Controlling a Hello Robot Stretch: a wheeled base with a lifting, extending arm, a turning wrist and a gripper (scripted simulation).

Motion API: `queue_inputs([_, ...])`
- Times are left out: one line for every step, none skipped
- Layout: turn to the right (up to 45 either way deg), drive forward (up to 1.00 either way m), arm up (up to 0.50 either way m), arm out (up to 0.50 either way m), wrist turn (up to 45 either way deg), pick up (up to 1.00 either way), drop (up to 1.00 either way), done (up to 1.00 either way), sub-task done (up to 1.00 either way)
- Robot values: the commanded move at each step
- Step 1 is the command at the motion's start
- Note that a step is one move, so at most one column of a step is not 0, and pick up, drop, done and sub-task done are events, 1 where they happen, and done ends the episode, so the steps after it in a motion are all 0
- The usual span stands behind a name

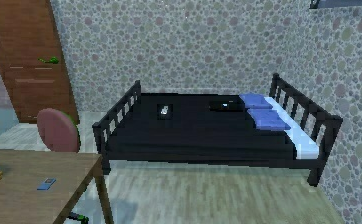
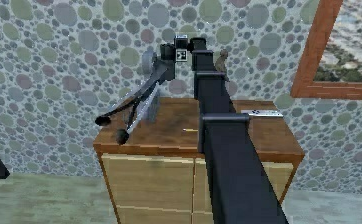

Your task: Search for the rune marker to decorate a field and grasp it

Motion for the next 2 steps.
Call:
queue_inputs([0.0, 0.0, 0.0, 0.0, 45.0, 0.0, 0.0, 0.0, 0.0])
queue_inputs([0.0, 0.0, 0.0, 0.0, 45.0, 0.0, 0.0, 0.0, 0.0])
